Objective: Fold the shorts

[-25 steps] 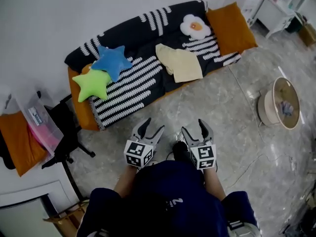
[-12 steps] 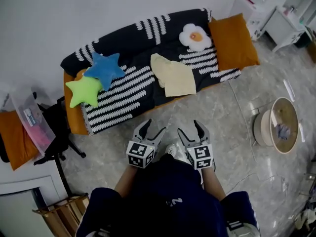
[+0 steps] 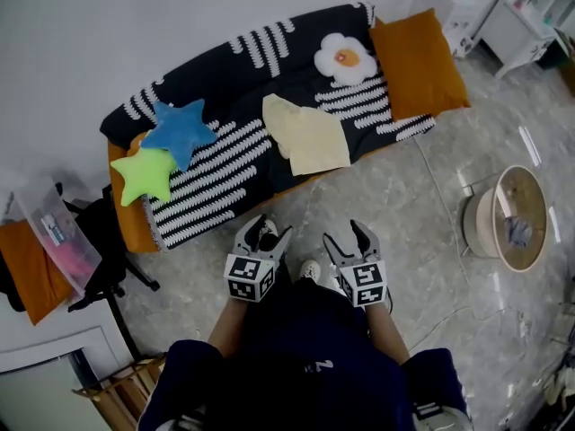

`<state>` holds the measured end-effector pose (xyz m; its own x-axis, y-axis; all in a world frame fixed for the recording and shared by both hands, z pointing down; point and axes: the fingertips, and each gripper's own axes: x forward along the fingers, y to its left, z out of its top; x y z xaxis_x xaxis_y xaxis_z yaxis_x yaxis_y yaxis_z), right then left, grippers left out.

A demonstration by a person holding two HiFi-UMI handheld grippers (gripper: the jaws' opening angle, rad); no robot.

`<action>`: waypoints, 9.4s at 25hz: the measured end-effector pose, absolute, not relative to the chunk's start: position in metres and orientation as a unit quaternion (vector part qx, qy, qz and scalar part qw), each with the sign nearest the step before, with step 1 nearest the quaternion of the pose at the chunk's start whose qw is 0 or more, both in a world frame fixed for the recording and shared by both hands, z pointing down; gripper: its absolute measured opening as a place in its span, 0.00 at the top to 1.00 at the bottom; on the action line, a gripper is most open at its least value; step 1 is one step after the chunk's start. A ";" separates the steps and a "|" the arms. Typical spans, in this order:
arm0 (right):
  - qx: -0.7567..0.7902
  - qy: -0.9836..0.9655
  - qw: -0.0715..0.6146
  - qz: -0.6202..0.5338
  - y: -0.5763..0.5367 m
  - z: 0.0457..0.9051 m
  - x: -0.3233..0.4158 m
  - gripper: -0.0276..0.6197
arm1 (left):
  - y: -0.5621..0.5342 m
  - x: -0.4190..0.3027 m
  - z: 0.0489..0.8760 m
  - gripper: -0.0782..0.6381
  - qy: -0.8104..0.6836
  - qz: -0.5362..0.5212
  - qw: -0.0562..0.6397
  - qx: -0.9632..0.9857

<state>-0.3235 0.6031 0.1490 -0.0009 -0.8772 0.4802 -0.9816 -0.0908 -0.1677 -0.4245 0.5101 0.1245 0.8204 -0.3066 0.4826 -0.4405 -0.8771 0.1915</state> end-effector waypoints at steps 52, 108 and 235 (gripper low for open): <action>0.694 -0.622 0.188 0.310 0.184 0.242 -0.021 0.72 | 0.061 -0.175 0.260 0.52 -0.111 0.359 0.112 0.920; 0.522 -0.670 0.341 0.402 0.065 0.463 0.084 0.88 | -0.075 -0.065 0.471 0.84 -0.010 0.489 0.024 0.872; 0.160 -0.816 0.532 -0.159 -0.069 0.387 0.091 0.85 | 0.007 -0.211 0.406 0.87 -0.314 0.454 0.168 0.817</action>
